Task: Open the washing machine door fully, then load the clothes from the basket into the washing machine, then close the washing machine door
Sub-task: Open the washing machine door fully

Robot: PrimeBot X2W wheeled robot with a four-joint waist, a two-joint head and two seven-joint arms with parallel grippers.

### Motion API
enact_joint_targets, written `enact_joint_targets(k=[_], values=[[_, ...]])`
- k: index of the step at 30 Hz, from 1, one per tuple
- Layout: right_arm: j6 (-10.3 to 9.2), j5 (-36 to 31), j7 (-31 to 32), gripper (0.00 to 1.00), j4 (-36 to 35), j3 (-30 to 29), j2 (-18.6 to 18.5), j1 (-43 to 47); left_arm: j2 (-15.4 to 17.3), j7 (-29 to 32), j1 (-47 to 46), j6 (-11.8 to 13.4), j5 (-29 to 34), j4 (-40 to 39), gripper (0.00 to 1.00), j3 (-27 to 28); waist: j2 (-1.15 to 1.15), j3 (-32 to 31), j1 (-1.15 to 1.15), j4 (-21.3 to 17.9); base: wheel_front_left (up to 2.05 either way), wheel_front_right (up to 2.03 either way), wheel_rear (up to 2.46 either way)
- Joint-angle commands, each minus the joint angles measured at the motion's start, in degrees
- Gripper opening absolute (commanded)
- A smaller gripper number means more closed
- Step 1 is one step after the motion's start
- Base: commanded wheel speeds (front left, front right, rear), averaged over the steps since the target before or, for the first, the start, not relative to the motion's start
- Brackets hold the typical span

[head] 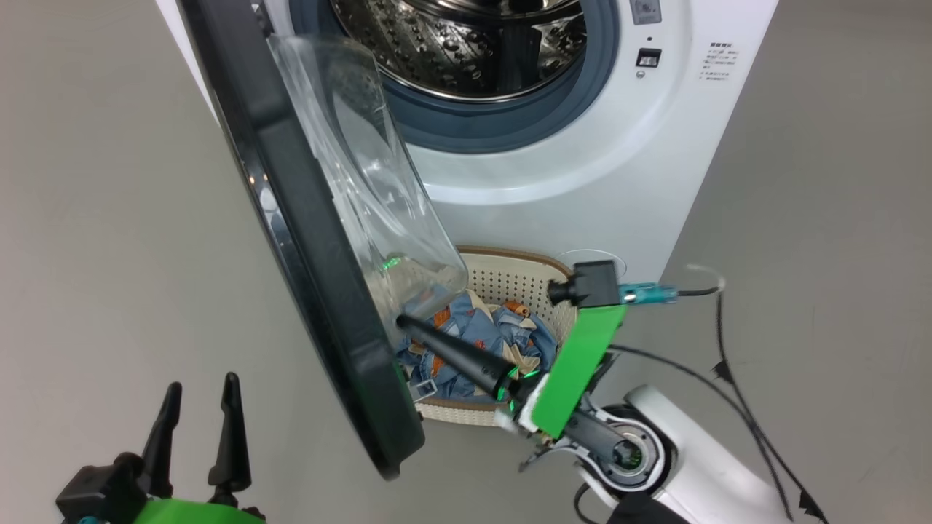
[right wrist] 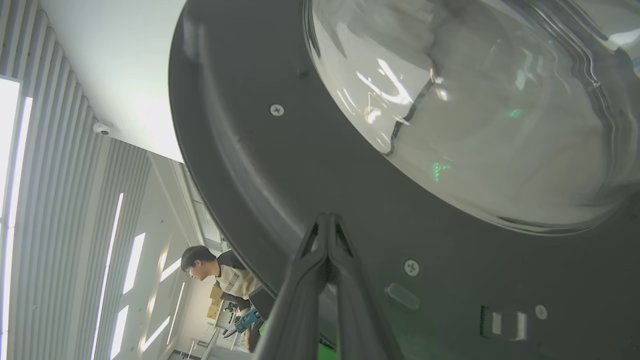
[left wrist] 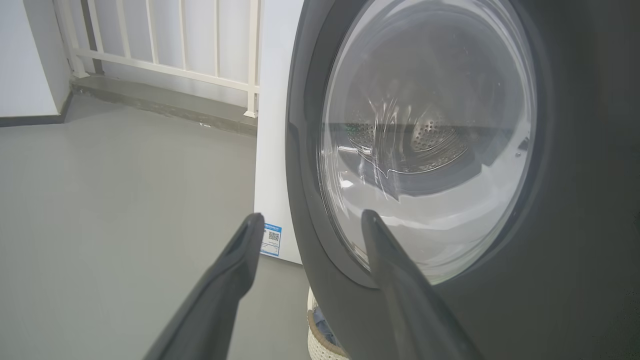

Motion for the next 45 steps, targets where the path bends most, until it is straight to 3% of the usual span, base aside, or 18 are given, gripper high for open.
enact_joint_targets(k=[1,3,5,10,14,16,24,29,33,45], values=[[0.42,-2.34,-2.17,0.07,-3.4,-0.88,0.69,0.93,0.76,-0.37,-0.01,-0.09,0.51,-1.57,1.0,2.4,0.0,-0.55,0.0,-0.43,0.0,0.0,0.0],[0.42,-4.81,-5.02,0.48,-5.57,-1.33,-0.7,1.6,0.76,-0.37,0.27,-0.09,0.7,-1.64,1.0,2.77,0.0,-0.85,0.0,-0.7,0.0,0.0,0.0],[0.42,-7.84,-9.1,0.98,-8.01,-1.25,-2.74,2.2,0.76,-0.37,0.45,-0.09,0.97,-1.78,1.0,3.07,0.0,-1.01,0.0,-0.96,0.0,0.0,0.0],[0.42,-17.51,-24.28,1.0,-10.03,2.22,-10.06,2.98,0.76,-0.37,0.77,-0.09,1.65,-2.48,1.0,3.61,0.0,-1.19,0.0,-1.89,0.0,0.0,0.0],[0.42,-23.49,-30.7,1.0,-7.83,3.72,-14.37,3.44,0.76,-0.37,1.1,-0.09,1.92,-2.83,1.0,4.12,0.0,-1.45,0.0,-2.66,0.0,0.0,0.0],[0.42,-27.24,-31.28,1.0,-7.21,0.4,-15.58,4.65,0.76,-0.37,1.41,-0.09,2.15,-3.12,1.0,4.31,0.0,-1.61,0.0,-3.17,0.0,0.0,0.0],[0.42,-48.56,-31.36,1.0,-12.84,-25.44,-11.67,19.82,0.76,-0.37,2.46,-0.09,2.53,-3.51,1.0,5.09,0.0,-2.61,0.0,-4.54,0.0,0.0,0.0],[0.42,-59.01,-31.36,1.0,-16.65,-35.79,-6.66,28.05,0.76,-0.37,3.27,-0.09,2.88,-3.59,1.0,5.74,0.0,-3.07,0.0,-5.62,0.0,0.0,0.0],[0.42,-65.0,-31.37,1.0,-18.28,-40.33,-4.01,32.17,0.76,-0.37,3.54,-0.09,3.35,-3.51,1.0,5.9,0.0,-3.07,0.0,-6.43,0.0,0.0,0.0],[0.42,-77.46,-31.37,1.0,-16.72,-47.32,-0.88,40.13,0.76,-0.37,5.87,-0.09,3.69,-3.29,1.0,7.41,0.0,-5.48,0.0,-8.0,0.0,0.0,0.0]])
